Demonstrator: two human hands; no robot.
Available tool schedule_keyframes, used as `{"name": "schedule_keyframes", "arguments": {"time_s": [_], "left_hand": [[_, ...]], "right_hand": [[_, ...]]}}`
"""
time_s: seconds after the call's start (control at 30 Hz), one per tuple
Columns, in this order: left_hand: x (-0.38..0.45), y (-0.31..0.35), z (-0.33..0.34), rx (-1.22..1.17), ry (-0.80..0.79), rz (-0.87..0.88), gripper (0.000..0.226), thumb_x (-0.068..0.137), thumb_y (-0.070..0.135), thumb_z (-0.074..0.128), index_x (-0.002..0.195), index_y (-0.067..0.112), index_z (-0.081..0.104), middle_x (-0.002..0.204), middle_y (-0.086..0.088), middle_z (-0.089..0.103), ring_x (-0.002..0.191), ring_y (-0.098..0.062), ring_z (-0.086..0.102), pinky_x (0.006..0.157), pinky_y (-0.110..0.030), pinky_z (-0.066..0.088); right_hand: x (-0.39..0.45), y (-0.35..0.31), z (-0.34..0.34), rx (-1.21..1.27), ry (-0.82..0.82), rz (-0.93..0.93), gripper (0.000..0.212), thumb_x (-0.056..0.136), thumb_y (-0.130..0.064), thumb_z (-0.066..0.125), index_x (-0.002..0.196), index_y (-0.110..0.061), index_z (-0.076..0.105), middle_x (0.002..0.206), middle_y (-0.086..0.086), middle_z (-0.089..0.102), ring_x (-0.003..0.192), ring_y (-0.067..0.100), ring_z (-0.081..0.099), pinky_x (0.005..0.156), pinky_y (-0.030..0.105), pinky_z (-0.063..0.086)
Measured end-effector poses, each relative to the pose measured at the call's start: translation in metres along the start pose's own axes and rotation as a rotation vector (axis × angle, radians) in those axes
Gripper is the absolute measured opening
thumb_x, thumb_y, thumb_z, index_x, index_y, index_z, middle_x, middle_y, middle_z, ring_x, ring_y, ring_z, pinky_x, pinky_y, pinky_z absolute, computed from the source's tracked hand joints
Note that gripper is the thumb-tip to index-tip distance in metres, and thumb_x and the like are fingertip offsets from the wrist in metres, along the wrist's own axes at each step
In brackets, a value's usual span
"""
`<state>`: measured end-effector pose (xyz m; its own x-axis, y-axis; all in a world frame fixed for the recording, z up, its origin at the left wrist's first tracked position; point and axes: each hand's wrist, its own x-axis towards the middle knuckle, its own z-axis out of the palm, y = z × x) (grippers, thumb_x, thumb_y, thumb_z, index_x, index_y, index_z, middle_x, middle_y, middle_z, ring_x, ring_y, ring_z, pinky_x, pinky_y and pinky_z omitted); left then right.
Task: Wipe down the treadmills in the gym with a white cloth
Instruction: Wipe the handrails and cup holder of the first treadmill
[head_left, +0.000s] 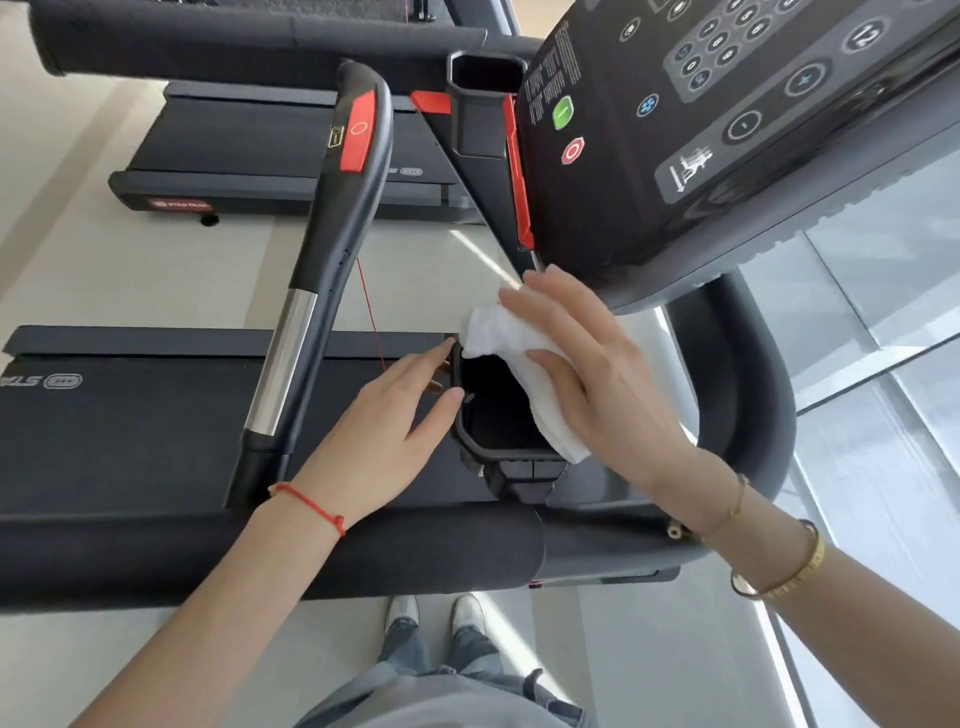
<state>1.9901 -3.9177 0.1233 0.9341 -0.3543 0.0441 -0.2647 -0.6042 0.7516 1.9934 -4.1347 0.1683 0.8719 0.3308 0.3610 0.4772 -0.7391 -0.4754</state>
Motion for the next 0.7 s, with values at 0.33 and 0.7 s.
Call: {"name": "schedule_keyframes", "arguments": {"time_s": [0.33, 0.7], "left_hand": [[0.000, -0.001, 0.001, -0.017, 0.003, -0.015, 0.055, 0.095, 0.053, 0.035, 0.145, 0.031, 0.039, 0.127, 0.017, 0.052, 0.115, 0.005, 0.051, 0.101, -0.028, 0.045], [0.000, 0.000, 0.001, -0.007, 0.013, -0.015, 0.046, 0.096, 0.049, 0.038, 0.138, 0.033, 0.044, 0.120, 0.021, 0.053, 0.114, 0.005, 0.051, 0.100, -0.029, 0.047]], "right_hand": [[0.033, 0.022, 0.002, -0.184, -0.428, -0.073, 0.045, 0.099, -0.020, 0.048, 0.143, -0.011, 0.040, 0.141, 0.005, 0.047, 0.123, 0.026, 0.047, 0.103, 0.036, 0.038], [0.051, 0.017, 0.020, -0.466, -0.459, -0.167, 0.046, 0.101, -0.031, 0.037, 0.146, -0.019, 0.031, 0.130, 0.000, 0.051, 0.108, 0.023, 0.052, 0.087, 0.031, 0.041]]}}
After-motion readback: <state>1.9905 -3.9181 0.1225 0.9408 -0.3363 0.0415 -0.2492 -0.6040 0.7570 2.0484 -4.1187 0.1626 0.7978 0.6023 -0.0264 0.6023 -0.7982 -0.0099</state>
